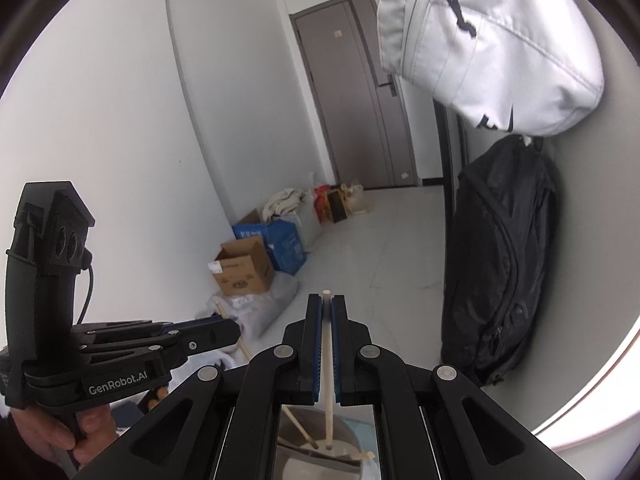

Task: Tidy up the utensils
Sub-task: 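Open both grippers to drop the chopsticks into the holder, then withdraw both open grippers from the holder down toward the chopstick pile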

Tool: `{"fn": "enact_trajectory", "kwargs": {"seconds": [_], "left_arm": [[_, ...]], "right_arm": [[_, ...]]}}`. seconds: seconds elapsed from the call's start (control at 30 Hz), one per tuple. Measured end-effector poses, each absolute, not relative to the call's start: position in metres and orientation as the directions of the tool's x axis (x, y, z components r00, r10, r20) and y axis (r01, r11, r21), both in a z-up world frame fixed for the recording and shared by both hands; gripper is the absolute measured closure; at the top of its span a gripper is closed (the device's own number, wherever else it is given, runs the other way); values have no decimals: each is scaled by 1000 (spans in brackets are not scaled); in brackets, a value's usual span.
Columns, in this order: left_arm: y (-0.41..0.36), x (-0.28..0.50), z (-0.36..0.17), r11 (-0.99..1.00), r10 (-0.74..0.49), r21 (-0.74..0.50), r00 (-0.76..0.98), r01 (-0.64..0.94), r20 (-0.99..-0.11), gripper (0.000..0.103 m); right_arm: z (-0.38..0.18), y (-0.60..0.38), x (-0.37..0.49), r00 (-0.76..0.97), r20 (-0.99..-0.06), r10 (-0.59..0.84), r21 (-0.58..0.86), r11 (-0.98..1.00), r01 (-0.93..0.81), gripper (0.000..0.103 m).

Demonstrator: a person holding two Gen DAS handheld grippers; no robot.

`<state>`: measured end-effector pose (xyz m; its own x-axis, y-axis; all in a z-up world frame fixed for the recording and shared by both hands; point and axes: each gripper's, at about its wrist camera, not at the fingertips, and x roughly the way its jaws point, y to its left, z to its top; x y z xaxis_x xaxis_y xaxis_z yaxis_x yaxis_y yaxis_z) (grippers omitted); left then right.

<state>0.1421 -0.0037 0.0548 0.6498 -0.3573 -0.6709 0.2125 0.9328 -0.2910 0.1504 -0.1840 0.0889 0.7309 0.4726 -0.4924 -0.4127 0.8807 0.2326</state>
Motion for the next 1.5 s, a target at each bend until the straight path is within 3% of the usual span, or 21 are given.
{"fn": "enact_trajectory", "kwargs": {"seconds": [0.27,0.47,0.5,0.57,0.63,0.9,1.17,1.3,1.5], "left_arm": [[-1,143,45,909,-416,-338,604,246,-680,102],[8,143,44,901,-431,-364,577,235,-694,101],[10,142,45,902,-427,-366,580,228,-694,97],[15,138,45,901,-429,-375,586,219,-687,84],[17,137,46,911,-404,-361,605,199,-686,66],[23,116,56,936,-335,-320,654,147,-679,63],[28,95,61,949,-293,-290,678,121,-675,61],[29,81,64,953,-277,-281,698,112,-661,45],[26,63,63,960,-256,-256,713,110,-652,45]], "right_arm": [[67,-172,154,682,-540,494,240,867,-437,99],[53,-179,156,617,-548,565,370,825,-428,95],[52,-182,155,613,-544,573,389,820,-420,94],[51,-188,152,613,-536,580,413,814,-409,79],[52,-193,146,625,-531,572,413,819,-399,71],[65,-208,120,670,-506,543,408,835,-369,49],[76,-205,97,687,-497,530,399,842,-362,44],[79,-203,78,692,-486,534,385,842,-379,40],[82,-199,53,706,-458,541,367,838,-404,31]]}}
